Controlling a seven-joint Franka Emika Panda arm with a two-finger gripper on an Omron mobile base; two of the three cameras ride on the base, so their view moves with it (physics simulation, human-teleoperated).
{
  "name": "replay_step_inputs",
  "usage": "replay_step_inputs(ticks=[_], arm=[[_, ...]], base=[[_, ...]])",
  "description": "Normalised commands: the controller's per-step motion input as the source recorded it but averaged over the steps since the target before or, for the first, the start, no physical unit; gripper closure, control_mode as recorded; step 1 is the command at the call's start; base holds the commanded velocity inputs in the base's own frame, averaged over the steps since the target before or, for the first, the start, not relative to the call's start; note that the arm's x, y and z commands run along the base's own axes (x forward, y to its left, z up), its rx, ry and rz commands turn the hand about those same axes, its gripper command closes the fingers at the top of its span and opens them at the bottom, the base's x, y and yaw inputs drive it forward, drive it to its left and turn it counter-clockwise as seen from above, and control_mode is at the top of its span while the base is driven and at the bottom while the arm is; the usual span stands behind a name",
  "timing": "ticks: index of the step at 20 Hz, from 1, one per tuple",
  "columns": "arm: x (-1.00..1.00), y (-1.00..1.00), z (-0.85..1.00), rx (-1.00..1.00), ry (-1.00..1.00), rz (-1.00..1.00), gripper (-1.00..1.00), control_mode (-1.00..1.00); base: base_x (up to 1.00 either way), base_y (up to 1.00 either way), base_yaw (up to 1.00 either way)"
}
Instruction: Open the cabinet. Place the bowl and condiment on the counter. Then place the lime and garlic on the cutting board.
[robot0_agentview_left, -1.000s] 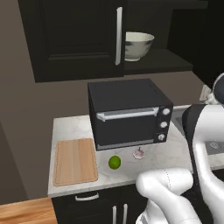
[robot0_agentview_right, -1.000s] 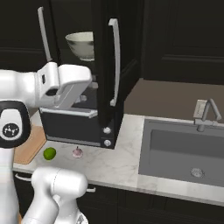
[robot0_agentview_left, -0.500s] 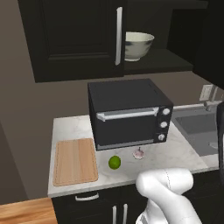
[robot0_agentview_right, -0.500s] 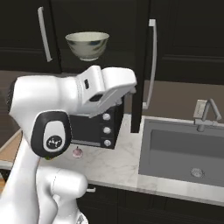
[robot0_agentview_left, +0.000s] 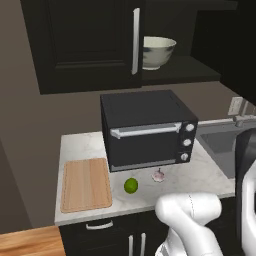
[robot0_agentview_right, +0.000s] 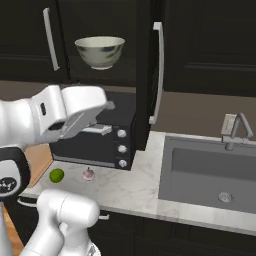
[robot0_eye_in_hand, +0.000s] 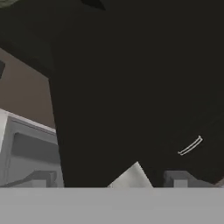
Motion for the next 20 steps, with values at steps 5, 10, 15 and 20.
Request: replay_step_inputs(ticks=[5, 10, 15, 20], arm=[[-0.01, 1.00, 0.13, 0.20, -0.01, -0.05, -1.00, -1.00], [0.53, 0.83, 0.44, 0.41, 0.01, -0.03, -1.00, -1.00], [1.00, 0.14, 0.17, 0.55, 0.00, 0.03, -1.00, -1.00], [1.00, 0.80, -0.11, 0.38, -0.08, 0.01, -1.00, -1.00]], base=[[0.00, 0.00, 0.00], [0.00, 0.00, 0.00], [0.00, 0.00, 0.00], [0.00, 0.00, 0.00]])
